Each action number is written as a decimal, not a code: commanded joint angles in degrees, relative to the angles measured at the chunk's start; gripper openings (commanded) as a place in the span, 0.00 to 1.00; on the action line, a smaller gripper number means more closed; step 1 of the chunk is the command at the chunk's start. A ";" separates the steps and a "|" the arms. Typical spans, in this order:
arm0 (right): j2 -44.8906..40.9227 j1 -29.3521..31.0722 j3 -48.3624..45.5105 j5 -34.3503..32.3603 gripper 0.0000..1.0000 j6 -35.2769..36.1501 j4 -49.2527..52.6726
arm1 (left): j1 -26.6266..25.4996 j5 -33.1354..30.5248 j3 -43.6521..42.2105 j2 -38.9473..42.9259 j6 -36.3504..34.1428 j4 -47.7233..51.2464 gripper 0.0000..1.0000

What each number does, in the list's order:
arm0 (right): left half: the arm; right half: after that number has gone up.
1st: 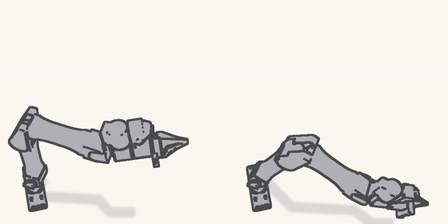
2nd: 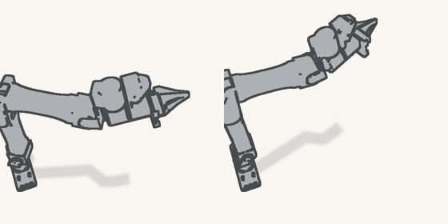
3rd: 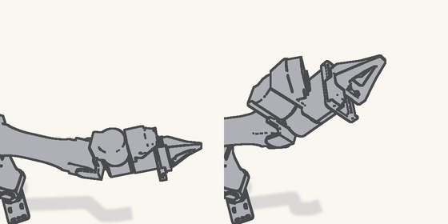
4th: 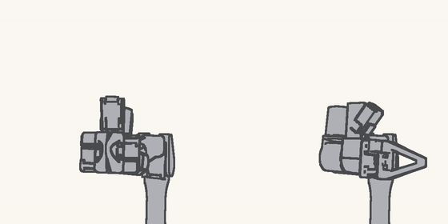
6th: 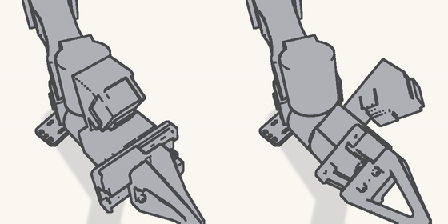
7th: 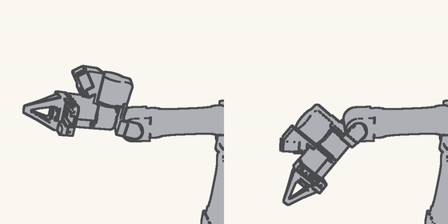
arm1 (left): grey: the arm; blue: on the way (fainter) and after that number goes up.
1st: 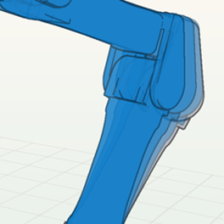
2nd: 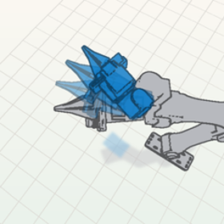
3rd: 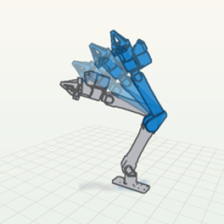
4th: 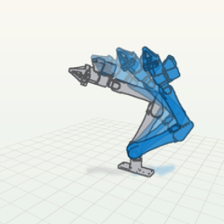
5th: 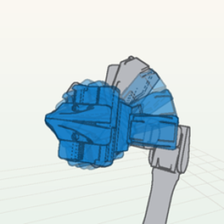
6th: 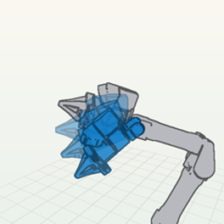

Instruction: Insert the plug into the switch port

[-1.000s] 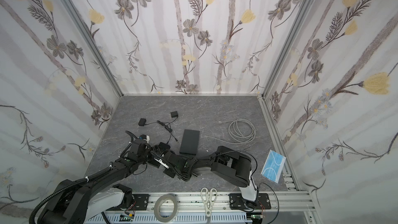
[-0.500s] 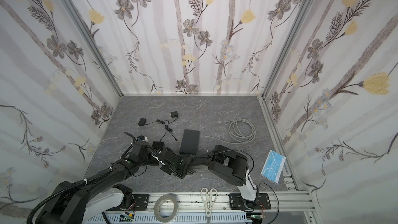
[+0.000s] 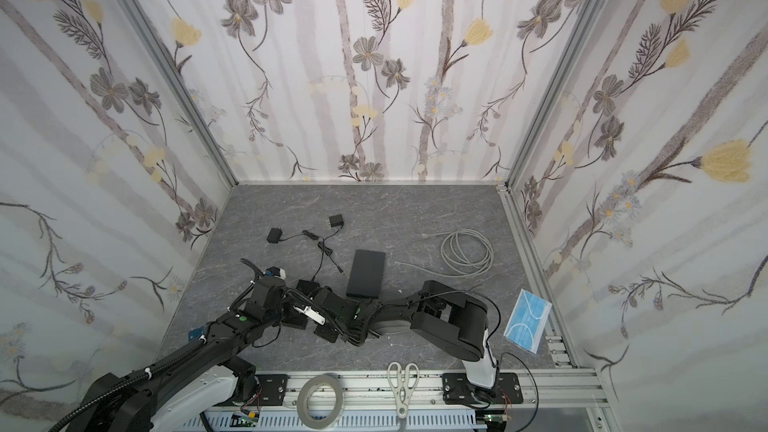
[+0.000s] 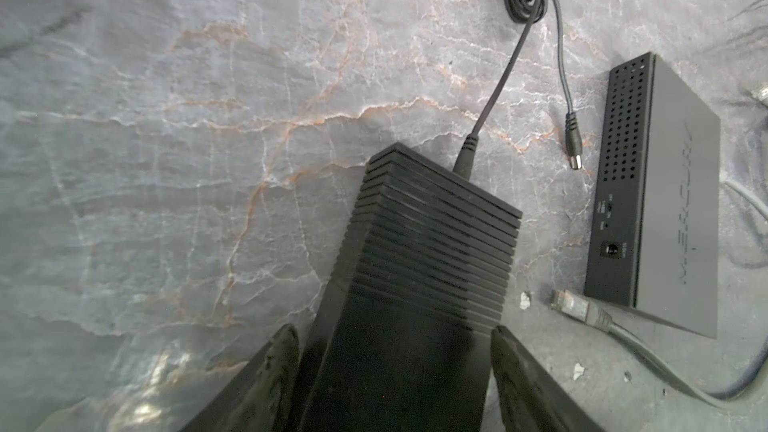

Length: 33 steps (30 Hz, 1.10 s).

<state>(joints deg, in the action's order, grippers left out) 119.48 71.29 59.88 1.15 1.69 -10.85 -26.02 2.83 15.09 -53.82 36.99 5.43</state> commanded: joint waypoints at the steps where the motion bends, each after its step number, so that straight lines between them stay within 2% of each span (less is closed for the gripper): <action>1: 0.74 0.43 0.97 14.05 0.04 1.96 -25.72 | -1.41 21.86 0.22 0.95 3.09 -10.48 0.74; 5: 0.56 0.43 -0.14 11.27 0.04 0.17 -28.30 | -1.47 23.63 -0.33 0.29 3.73 -12.68 0.74; 8: 0.25 0.43 0.12 1.67 0.02 -2.44 -27.38 | -1.49 24.24 -0.11 -0.05 4.14 -13.08 0.74; 10: 0.15 0.21 0.09 -1.35 0.02 -2.73 -26.37 | -1.49 23.93 0.24 0.03 3.81 -12.28 0.74; 17: 0.60 0.08 -1.42 4.18 0.08 -2.48 -25.87 | -1.43 22.30 0.59 -0.60 2.93 -10.95 0.75; 22: -1.66 0.08 -6.35 3.28 0.08 -2.29 -26.52 | -1.35 16.39 2.98 -2.95 1.90 -6.49 0.76; 28: -3.27 0.14 -9.11 0.57 0.08 -1.08 -19.41 | -1.01 5.49 8.77 -8.66 0.59 0.23 0.93; 33: -4.65 0.34 -12.06 -0.18 0.09 -1.29 -17.80 | -0.87 -4.54 14.90 -13.64 0.40 7.72 1.00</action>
<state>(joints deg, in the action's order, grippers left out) 115.55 71.55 48.71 -0.10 -0.45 -25.15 -26.89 3.79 27.90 -66.28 36.67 9.69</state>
